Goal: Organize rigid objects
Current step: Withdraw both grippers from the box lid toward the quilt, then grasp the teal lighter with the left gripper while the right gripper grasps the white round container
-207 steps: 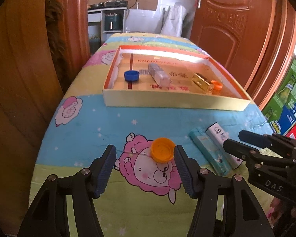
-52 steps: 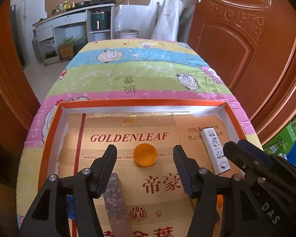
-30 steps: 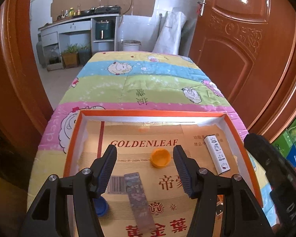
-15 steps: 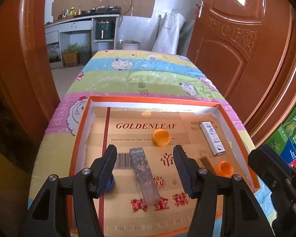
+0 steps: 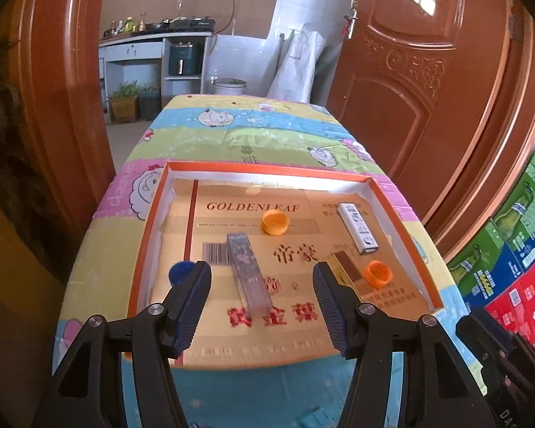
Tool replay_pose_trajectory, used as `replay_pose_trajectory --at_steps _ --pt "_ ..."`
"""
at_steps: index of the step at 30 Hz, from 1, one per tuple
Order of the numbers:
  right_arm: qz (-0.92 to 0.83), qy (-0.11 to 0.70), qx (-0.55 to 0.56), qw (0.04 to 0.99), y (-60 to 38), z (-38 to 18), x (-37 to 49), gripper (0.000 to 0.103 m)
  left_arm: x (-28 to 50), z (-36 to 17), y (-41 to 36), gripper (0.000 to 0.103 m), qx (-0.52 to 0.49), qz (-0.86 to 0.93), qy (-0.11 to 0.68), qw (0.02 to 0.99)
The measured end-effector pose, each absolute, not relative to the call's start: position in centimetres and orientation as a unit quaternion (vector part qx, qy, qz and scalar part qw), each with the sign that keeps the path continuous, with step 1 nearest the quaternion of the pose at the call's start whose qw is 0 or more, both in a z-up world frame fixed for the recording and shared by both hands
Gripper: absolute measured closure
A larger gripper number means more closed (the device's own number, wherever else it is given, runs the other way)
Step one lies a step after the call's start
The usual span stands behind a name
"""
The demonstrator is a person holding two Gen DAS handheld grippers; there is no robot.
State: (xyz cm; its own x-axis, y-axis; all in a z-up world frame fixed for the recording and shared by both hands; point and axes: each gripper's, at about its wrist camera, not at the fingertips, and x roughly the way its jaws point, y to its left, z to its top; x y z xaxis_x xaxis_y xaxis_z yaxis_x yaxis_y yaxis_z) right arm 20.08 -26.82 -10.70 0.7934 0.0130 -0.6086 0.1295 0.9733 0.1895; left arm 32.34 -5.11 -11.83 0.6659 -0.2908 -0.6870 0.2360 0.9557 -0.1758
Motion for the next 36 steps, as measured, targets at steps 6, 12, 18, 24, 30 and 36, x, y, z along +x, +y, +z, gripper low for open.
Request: replay_pose_trajectory --at_steps 6,12,18,24,30,36 --pt "-0.025 0.326 0.105 0.939 -26.6 -10.8 18.5 0.076 29.6 -11.8 -5.3 0.042 -0.028 -0.156 0.377 0.912" --pt "-0.015 0.328 0.115 0.937 -26.5 -10.8 17.7 0.076 27.1 -12.2 -4.8 0.042 -0.033 -0.158 0.376 0.912" --pt "0.004 0.332 0.113 0.937 -25.8 -10.6 16.7 0.076 24.8 -12.6 -4.5 0.042 -0.027 -0.158 0.374 0.913" --pt "0.022 0.341 0.109 0.933 -24.7 -11.3 14.6 0.076 22.6 -13.1 -4.0 0.042 -0.024 -0.153 0.38 0.912" --pt "0.03 0.351 0.111 0.929 -23.8 -12.1 12.3 0.076 20.0 -12.5 -2.9 0.042 -0.015 -0.134 0.372 0.918" --pt "0.027 0.346 0.112 0.931 -23.4 -11.8 10.4 0.076 17.3 -11.8 -2.1 0.041 0.0 -0.115 0.365 0.924"
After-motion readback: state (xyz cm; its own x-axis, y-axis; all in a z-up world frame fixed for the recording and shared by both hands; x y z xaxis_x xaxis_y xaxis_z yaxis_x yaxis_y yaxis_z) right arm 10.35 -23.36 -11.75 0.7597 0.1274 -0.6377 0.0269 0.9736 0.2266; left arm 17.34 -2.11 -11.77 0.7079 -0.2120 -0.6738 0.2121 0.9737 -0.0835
